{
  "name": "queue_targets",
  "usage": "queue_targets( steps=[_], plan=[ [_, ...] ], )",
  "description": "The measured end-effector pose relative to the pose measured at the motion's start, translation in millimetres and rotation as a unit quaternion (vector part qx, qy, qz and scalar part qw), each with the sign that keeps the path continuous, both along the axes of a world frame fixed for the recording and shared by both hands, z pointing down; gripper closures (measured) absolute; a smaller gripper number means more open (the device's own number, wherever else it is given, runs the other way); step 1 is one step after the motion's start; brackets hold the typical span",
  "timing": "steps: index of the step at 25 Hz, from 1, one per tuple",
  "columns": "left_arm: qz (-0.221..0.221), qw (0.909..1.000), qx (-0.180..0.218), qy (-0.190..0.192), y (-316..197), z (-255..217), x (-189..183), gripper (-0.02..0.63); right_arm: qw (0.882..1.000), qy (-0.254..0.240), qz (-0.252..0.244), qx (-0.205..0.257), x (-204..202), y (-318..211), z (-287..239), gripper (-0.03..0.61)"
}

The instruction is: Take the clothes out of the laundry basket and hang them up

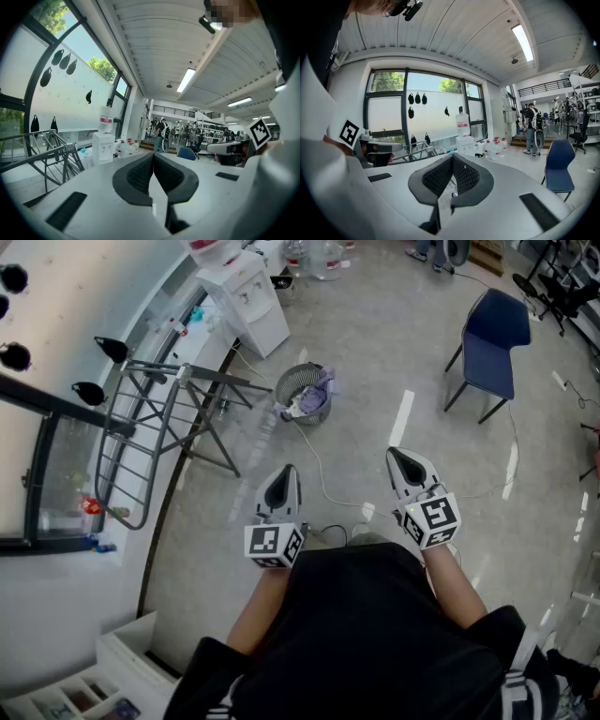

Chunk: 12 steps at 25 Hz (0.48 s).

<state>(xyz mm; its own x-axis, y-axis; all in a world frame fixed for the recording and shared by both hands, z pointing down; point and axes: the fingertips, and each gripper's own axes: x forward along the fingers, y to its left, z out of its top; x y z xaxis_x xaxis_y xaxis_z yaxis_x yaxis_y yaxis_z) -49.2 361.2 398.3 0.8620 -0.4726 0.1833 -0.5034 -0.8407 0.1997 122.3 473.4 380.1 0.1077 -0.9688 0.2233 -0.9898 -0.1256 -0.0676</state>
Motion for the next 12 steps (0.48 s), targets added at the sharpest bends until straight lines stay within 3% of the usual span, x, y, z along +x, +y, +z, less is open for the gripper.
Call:
queue_targets(
  steps=[12],
  plan=[
    [0.0, 0.9999, -0.002, 0.011, 6, -2, 9, 0.607, 1.0, -0.024, -0.005, 0.001, 11, 1, 9, 0.578]
  ],
)
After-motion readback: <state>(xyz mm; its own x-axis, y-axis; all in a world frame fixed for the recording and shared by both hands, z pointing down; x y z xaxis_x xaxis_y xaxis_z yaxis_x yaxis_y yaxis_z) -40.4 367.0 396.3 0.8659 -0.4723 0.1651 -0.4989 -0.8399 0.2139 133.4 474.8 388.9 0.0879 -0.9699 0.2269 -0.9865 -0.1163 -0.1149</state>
